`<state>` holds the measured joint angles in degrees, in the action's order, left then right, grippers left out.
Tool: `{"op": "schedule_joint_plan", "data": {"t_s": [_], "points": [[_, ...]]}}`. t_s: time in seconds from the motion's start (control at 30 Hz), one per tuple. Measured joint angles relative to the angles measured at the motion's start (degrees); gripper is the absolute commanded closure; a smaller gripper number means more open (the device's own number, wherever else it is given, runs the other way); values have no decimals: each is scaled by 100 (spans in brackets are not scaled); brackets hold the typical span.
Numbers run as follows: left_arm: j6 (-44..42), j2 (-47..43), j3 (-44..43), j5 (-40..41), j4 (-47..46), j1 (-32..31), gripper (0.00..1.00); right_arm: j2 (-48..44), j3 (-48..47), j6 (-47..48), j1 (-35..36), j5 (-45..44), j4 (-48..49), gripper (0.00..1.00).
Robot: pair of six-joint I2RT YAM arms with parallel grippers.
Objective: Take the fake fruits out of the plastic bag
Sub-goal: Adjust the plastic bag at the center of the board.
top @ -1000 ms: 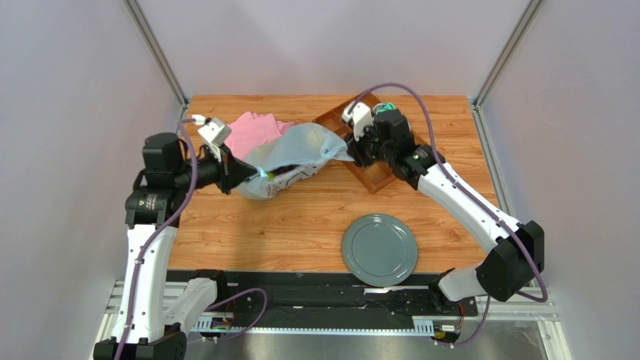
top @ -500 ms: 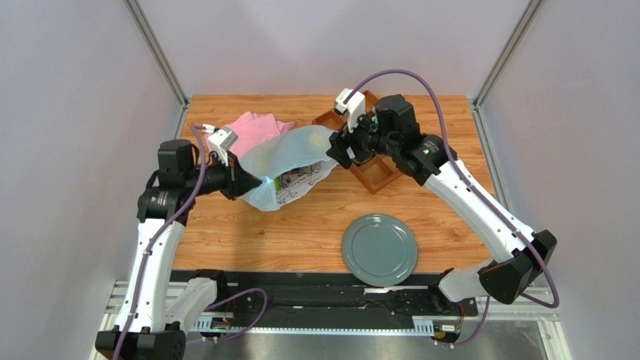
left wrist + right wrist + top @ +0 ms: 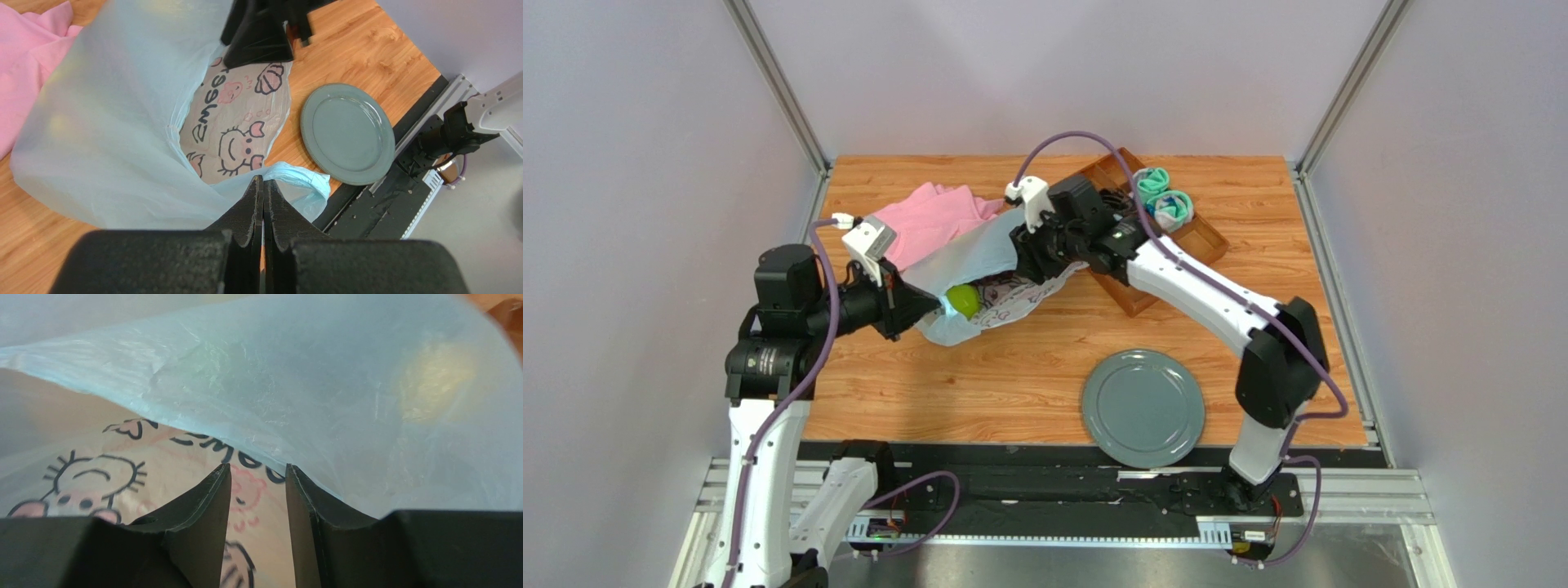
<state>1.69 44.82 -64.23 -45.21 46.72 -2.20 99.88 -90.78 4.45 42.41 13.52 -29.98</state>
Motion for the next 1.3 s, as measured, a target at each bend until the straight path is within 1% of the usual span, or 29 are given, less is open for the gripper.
{"op": "schedule_joint_plan", "data": {"t_s": [0.13,0.23,0.3,0.33,0.4,0.47,0.5,0.53,0.57,0.63,0.8,0.93,1.03,1.17,1.23,1.3], "points": [[92,-251,-35,57,157,0,100,647,-39,-205,341,-197,249,62],[107,-365,-127,177,238,0,100,916,125,-186,852,-177,426,61],[101,-444,-236,337,280,4,100,931,413,-57,1360,-22,459,60],[98,-476,-275,420,315,11,100,933,498,-42,1506,48,457,60],[81,-527,-315,560,396,15,100,951,608,-13,1825,136,444,58],[33,-568,-330,695,509,20,100,957,614,-7,1963,24,442,48],[7,-575,-337,765,581,24,100,953,614,-7,1947,-162,485,41],[-48,-584,-337,826,651,31,100,953,614,-4,1891,-363,549,29],[-79,-588,-337,861,708,31,100,953,625,-9,1836,-573,605,24],[-149,-636,-282,935,800,31,100,918,702,42,1711,-1215,780,17],[-225,-748,-76,994,973,31,100,793,901,385,1429,-2815,1331,17],[-223,-660,-9,988,970,31,100,772,726,866,1117,-3506,1744,16],[-223,-557,44,962,944,31,100,774,251,1364,826,-3921,2122,16],[-223,-455,105,940,868,31,100,645,-221,1683,651,-4151,2520,16],[-223,-420,118,927,839,31,100,415,-173,1766,706,-4070,2470,17],[-221,-391,120,927,809,33,100,68,83,1845,861,-3742,2286,15]]}}
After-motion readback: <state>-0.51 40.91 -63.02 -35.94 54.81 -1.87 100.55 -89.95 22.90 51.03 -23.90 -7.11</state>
